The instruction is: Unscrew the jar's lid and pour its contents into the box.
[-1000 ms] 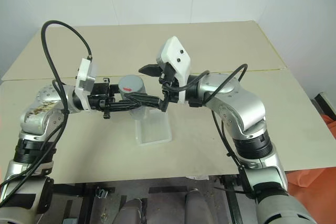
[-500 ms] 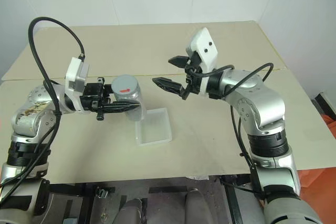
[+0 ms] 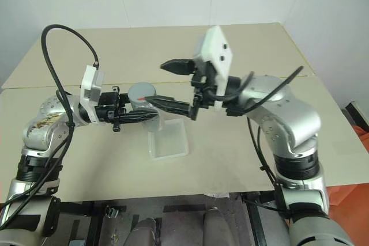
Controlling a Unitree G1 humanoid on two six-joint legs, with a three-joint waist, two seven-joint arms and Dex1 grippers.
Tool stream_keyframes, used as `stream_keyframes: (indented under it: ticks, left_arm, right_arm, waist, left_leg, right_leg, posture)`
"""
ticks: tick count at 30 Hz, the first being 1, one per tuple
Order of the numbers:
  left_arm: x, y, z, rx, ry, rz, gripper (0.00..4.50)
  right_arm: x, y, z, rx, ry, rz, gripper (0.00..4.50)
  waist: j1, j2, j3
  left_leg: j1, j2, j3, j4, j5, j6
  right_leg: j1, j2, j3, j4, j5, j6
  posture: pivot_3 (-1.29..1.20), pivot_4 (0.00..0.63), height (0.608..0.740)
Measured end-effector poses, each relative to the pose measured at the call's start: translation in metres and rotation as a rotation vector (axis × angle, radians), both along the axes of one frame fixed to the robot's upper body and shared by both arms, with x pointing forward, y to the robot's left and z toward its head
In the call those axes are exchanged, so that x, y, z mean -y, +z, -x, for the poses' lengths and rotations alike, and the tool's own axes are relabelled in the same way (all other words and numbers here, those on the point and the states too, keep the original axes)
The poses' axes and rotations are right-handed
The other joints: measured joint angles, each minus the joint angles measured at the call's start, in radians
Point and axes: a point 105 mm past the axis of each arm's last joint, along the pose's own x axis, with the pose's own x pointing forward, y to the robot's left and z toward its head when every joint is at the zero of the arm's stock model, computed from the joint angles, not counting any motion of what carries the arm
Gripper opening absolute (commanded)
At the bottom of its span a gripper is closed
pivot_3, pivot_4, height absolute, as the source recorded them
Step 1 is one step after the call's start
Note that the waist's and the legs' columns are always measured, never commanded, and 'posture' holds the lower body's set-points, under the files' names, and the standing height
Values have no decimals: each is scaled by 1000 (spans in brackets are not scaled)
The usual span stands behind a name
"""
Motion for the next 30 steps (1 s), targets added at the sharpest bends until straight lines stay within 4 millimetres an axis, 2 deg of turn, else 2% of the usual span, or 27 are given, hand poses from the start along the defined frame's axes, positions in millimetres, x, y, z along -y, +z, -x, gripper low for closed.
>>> stream_keyframes:
  ticks: [3,10,15,21,30]
  left_arm:
    - [2,-1,0,-2,-9,-2,1922]
    - [2,-1,1,-2,-12,-1,1922]
    - [2,0,1,-3,-12,2,1922]
    - [2,1,1,-4,-11,12,1922]
    - [-4,3,0,4,12,-1,1922]
  right_arm:
    - [-14,-2,-2,-1,6,13,4475]
    - [-31,-12,-11,-47,-5,21,4475]
    - [-31,-17,-22,-78,-42,20,4475]
    - [-29,-16,-23,-95,-35,6,4475]
    - [-14,-18,-23,-111,-39,1,4475]
  waist:
    - [1,0,0]
    - [1,0,0]
    - [1,0,0]
    - [1,0,0]
    - [1,0,0]
  left_leg:
    - [0,0,0,0,0,0]
    - [0,0,0,0,0,0]
    - [0,0,0,0,0,0]
    - [0,0,0,0,0,0]
    - [0,0,0,0,0,0]
  right_leg:
    - [0,0,0,0,0,0]
    - [0,0,0,0,0,0]
    - [0,0,0,0,0,0]
    - [0,0,0,0,0,0]
    - [0,0,0,0,0,0]
  posture:
    - [0,150,740]
    - [0,150,740]
    - [0,150,740]
    - [0,150,740]
    - [0,150,740]
